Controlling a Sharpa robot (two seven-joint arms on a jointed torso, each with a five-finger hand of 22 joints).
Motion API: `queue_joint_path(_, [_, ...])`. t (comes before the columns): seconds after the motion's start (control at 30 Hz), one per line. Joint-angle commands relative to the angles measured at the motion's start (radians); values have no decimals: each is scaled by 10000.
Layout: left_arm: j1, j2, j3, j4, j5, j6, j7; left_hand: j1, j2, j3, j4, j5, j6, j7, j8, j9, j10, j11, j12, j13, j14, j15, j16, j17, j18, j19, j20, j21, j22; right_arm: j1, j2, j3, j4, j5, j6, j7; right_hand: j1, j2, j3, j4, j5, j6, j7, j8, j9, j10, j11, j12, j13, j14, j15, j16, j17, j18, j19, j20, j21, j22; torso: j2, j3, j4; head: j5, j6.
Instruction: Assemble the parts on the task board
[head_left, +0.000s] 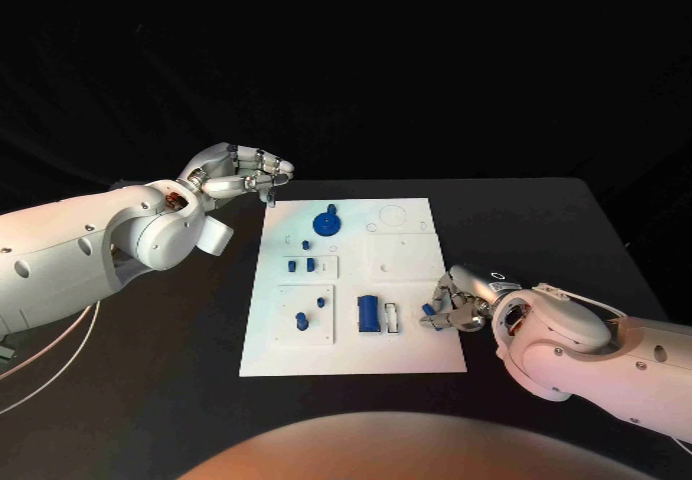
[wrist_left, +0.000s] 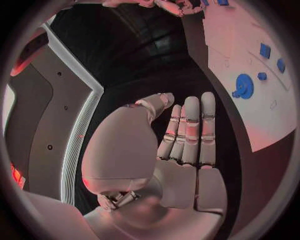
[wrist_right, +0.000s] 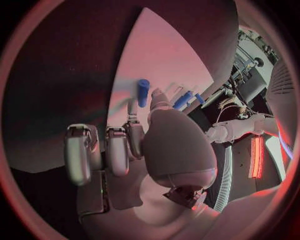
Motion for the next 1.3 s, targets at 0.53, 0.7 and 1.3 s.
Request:
queue_joint_path(0.53, [6, 5, 6, 10, -5, 87, 46, -20, 83, 78, 8, 33, -99, 3, 44, -10, -74, -30, 51, -10, -65, -30, 36, -15, 149, -73, -14, 38, 10, -38, -286, -44, 76, 303, -1480, 573, 21, -1238, -192, 38, 85, -1554, 560, -728, -178, -717, 438, -792, 58, 709, 442, 84, 1171, 258, 430, 344, -584, 2190, -5, -6, 10, -26, 2])
queue_joint_path(0.7, [6, -9, 6, 5, -5, 81, 46, -20, 83, 78, 8, 33, -99, 3, 44, -10, -74, -30, 51, -10, -65, -30, 36, -15, 149, -73, -14, 38, 10, 62, -551, -45, 195, 1136, -2833, 1951, -150, -1335, -244, 65, 193, -2231, 782, -851, -441, -1093, 635, -1267, -362, 666, 612, 21, 1053, 331, 289, 500, -955, 2090, -7, -8, 10, -29, 2])
queue_joint_path(1.3, [6, -16, 5, 12, -5, 81, 50, -41, 77, 95, 9, 32, -109, 5, 61, -14, -89, -28, 81, -20, -68, -28, 47, -23, 149, -84, -11, 51, 17, 246, -976, -54, 399, 2089, -3170, 3908, 876, -933, 152, 20, 47, -2230, 1076, 407, -1494, -4051, 1043, -8981, -8755, -2651, 1079, -9241, -7353, 1764, -3239, 1022, -12853, -4647, -5, -10, 10, -45, 2])
